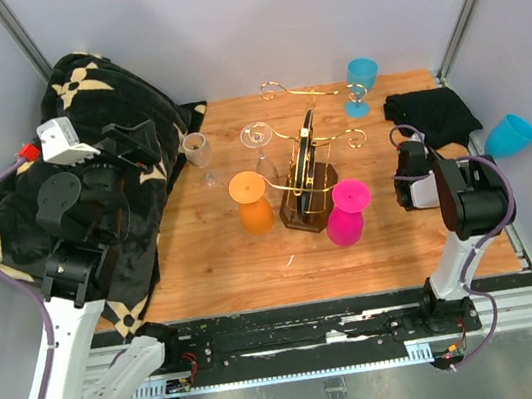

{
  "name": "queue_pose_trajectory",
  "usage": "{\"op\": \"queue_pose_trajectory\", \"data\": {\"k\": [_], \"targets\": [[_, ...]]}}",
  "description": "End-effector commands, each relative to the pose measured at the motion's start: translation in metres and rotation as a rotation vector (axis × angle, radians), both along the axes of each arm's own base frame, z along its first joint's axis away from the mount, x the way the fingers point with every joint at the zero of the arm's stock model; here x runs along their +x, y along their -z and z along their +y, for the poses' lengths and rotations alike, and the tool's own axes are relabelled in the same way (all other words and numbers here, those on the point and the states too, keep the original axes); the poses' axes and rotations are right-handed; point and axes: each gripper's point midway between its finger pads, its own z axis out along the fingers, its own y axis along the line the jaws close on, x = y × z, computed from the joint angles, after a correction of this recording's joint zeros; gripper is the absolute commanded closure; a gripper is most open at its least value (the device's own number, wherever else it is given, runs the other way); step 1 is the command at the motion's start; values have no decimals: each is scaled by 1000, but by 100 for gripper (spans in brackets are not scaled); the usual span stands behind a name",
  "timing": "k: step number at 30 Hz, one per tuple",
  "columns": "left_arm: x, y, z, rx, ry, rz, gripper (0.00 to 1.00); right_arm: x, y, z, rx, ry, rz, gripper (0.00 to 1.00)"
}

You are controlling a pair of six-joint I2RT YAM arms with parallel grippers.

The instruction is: Take the wine glass off the wine glass rack

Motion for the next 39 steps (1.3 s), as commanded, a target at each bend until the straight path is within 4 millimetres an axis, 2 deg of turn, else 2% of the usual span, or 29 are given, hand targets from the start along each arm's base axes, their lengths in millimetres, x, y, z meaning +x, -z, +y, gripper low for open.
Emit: {"op": "queue_pose_trajectory", "data": {"k": [1, 8, 12, 15, 22, 28, 34, 39], "targets": [[0, 1, 1, -3, -4, -12, 0, 1, -4, -10, -56, 99, -25, 99], [-4, 3, 3, 13, -4, -39, 0, 11, 6, -12, -91, 123, 4, 99], [-2, 6, 3, 27, -8, -32, 0, 17, 20, -9, -100, 130, 24, 99], [1, 8, -4, 41, 26, -38, 0, 21, 27, -5, -94, 119, 25, 99], [9, 17, -11, 43, 48, -8, 0, 24, 57, 1, -24, 118, 61, 98], [9, 15, -7, 44, 30, -6, 0, 33, 69, 14, 14, 77, 68, 83], [9, 17, -7, 36, 28, 4, 0, 43, 78, 27, 35, 39, 86, 79], [8, 14, -7, 34, 28, -2, 0, 45, 81, 37, 62, 15, 98, 68]]}}
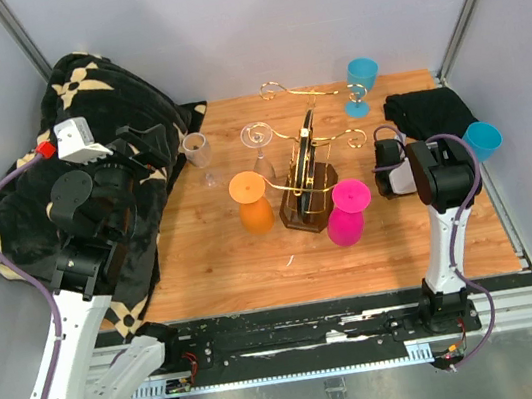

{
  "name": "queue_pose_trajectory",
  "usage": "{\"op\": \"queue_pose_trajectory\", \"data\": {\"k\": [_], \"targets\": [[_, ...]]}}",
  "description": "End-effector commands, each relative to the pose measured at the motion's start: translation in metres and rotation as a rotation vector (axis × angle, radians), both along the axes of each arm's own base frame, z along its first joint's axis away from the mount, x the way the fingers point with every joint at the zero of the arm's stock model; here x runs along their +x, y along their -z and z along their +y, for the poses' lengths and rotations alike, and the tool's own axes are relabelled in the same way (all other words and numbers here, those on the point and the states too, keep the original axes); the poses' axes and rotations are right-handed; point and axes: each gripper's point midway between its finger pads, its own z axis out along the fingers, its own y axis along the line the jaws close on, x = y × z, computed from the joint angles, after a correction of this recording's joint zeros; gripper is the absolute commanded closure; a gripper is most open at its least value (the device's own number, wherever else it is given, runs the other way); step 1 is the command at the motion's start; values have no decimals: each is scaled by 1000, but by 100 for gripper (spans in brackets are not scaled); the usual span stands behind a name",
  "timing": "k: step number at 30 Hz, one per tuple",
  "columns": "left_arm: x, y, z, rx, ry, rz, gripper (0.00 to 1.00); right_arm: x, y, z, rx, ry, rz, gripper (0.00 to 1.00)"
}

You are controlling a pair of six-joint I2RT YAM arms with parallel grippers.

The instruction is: Take the wine glass off the wine glass rack

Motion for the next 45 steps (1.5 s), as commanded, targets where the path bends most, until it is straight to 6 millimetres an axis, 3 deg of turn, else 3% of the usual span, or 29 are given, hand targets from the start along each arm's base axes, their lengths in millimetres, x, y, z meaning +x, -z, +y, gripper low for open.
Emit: {"op": "queue_pose_trajectory", "data": {"k": [1, 6, 9, 10, 17, 24, 25, 31, 32, 35, 38, 40, 42, 44, 45], "targets": [[-3, -13, 4, -11, -11, -32, 0, -2, 19, 14, 59, -40, 51, 66], [-4, -13, 3, -15, -6, -33, 0, 3, 16, 28, 173, -84, 76, 57], [-4, -13, 2, -21, -3, -33, 0, 5, 13, 40, 283, -120, 78, 38], [-4, -14, 2, -23, 0, -33, 0, 5, 12, 44, 317, -133, 78, 36], [-5, -17, -1, -37, 17, -43, 0, 8, 2, 72, 486, -240, 111, 34], [-7, -23, 2, -29, 1, -50, 0, 42, -40, 113, 807, -332, 24, 24], [-7, -25, 7, -27, -21, -52, 0, 45, -45, 122, 885, -344, 27, 15], [-14, -37, 18, -23, -71, -57, 0, 61, -89, 118, 1302, -139, -110, 6], [-15, -37, 19, -23, -71, -56, 0, 65, -98, 118, 1377, -119, -129, 0], [-16, -38, 18, -28, -66, -55, 0, 74, -134, 103, 1425, -48, -265, 1], [-16, -39, 19, -28, -70, -56, 0, 79, -193, 101, 1356, -141, -408, 2], [-16, -39, 20, -26, -75, -57, 0, 76, -240, 117, 1224, -302, -464, 2], [-16, -38, 22, -26, -87, -54, 0, 61, -280, 149, 1088, -460, -481, 2], [-15, -39, 22, -26, -90, -52, 0, 29, -316, 178, 1060, -534, -534, 2], [-16, -38, 24, -27, -99, -46, 0, 12, -324, 190, 1107, -542, -544, 1]]}}
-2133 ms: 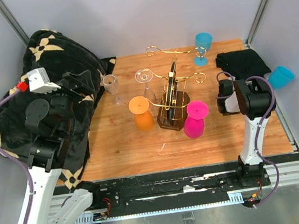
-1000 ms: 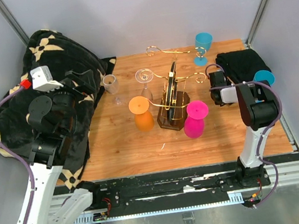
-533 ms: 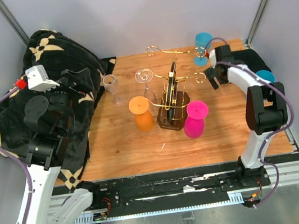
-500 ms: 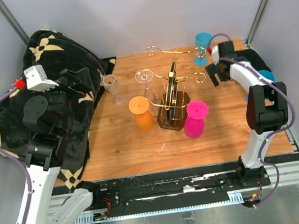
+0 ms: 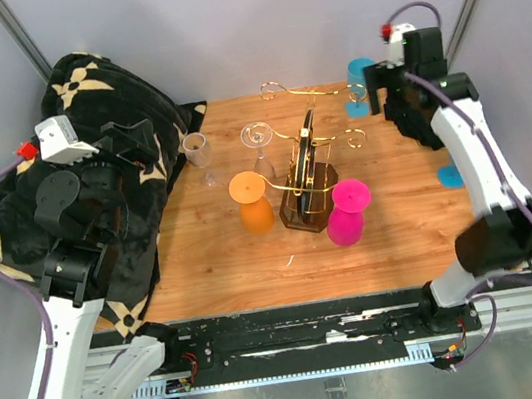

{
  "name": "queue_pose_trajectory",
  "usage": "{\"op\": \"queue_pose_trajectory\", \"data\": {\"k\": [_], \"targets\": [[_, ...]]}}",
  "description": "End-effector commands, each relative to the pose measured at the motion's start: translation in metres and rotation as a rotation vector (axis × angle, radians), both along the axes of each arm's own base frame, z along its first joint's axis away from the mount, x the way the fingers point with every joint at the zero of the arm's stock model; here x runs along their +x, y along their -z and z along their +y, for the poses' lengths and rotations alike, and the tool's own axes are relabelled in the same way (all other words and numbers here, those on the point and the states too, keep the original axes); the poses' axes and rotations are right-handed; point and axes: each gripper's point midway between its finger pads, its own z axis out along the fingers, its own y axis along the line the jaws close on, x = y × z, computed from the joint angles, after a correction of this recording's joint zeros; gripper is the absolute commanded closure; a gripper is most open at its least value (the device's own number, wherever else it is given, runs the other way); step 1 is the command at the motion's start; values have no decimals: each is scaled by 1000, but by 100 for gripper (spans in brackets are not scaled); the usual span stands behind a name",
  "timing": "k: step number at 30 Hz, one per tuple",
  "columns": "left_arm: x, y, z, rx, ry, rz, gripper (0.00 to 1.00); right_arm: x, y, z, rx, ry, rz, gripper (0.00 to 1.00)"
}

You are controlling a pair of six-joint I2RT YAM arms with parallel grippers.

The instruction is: Take the wine glass off the wine glass rack

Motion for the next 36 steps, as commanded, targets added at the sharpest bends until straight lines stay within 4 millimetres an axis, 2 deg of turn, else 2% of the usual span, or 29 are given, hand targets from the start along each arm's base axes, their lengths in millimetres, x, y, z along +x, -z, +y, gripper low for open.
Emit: {"op": "queue_pose_trajectory", "data": {"k": [1, 5, 8, 10, 12, 14, 16, 21, 26, 33, 35, 36], "targets": [[-6, -11, 12, -11, -54, -11, 0, -77, -89, 59, 15, -75, -185, 2], [-7, -9, 24, -19, -121, 22, 0, -155, -97, 60, 208, 20, -183, 2], [-8, -15, 23, -35, -116, 13, 0, -204, -93, 75, 321, -60, -170, 2], [-7, -18, 20, -44, -95, 8, 0, -231, -82, 96, 414, -155, -100, 0], [-6, -18, 16, -54, -78, 11, 0, -253, -65, 126, 560, -265, -5, 16], [-5, -15, 12, -63, -61, 18, 0, -269, -50, 144, 667, -319, 50, 33], [-6, -12, 10, -72, -47, 23, 0, -276, -33, 149, 710, -325, 78, 37], [-11, -8, 7, -88, -24, 25, 0, -281, -21, 165, 820, -372, 111, 36], [-14, -13, 6, -69, -12, 23, 0, -275, -14, 170, 856, -367, 121, 36], [-17, -16, 1, -86, 17, 10, 0, -254, -3, 164, 845, -293, 99, 32], [-17, -18, -1, -89, 30, 5, 0, -249, -1, 163, 848, -284, 96, 37], [-17, -19, -2, -89, 35, 3, 0, -247, -1, 163, 853, -281, 91, 47]]}}
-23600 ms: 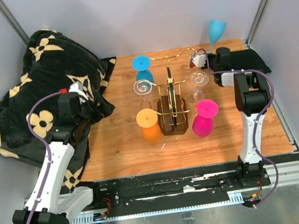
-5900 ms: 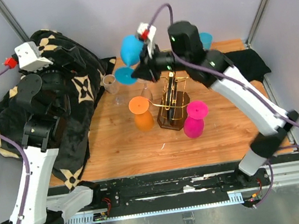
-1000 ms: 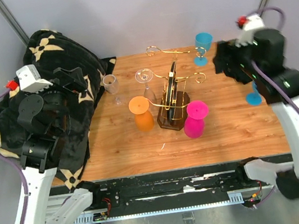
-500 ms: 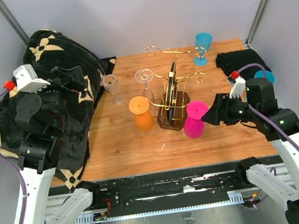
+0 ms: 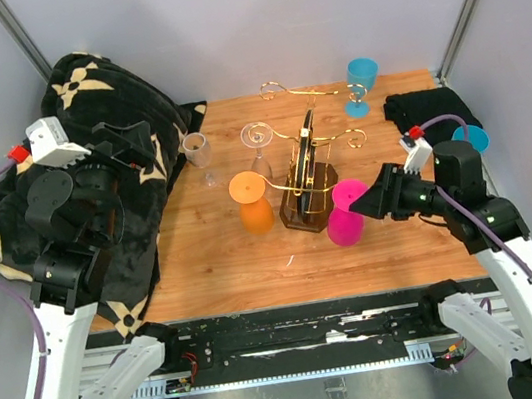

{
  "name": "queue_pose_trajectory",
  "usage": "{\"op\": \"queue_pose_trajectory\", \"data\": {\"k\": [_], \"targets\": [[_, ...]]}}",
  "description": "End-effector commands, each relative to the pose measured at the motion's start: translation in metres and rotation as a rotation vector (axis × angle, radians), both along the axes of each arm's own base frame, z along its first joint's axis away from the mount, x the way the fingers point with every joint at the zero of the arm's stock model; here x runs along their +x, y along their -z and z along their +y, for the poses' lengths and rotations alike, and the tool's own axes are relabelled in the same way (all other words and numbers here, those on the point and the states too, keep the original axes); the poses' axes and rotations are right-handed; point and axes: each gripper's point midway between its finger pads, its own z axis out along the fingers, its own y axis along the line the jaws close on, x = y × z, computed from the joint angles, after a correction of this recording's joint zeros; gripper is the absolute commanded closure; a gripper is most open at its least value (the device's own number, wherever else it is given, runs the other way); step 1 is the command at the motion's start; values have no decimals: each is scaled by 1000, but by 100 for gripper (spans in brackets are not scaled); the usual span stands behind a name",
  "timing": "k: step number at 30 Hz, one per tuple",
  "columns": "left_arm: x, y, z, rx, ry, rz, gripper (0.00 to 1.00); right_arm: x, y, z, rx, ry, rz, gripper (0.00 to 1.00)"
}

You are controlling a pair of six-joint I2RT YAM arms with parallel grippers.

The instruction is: Take the wine glass off the wine glass rack

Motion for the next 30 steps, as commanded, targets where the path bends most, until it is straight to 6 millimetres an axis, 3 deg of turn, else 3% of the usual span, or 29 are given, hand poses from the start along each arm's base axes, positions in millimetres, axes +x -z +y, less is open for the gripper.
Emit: {"op": "queue_pose_trajectory", "data": {"k": [1, 3, 5, 13, 18, 26, 30], "targets": [[-7, -16, -4, -23, 34, -48, 0, 19, -5, -4, 29, 56, -23, 59], [-6, -16, -5, -21, 38, -48, 0, 21, -7, -6, 30, 70, -32, 85], [-7, -16, -4, -19, 38, -48, 0, 21, -10, -10, 22, 90, -40, 99], [-7, -13, -7, -24, 50, -47, 0, 17, -30, -26, 25, 130, -70, 99], [-7, -11, -7, -29, 52, -45, 0, 13, -40, -10, 139, 56, -50, 99], [-6, -7, -12, -30, 72, -40, 0, 47, -50, -17, 124, 106, -113, 99], [-8, -9, -8, -29, 60, -49, 0, 57, -57, -2, 204, 36, -107, 99]]}}
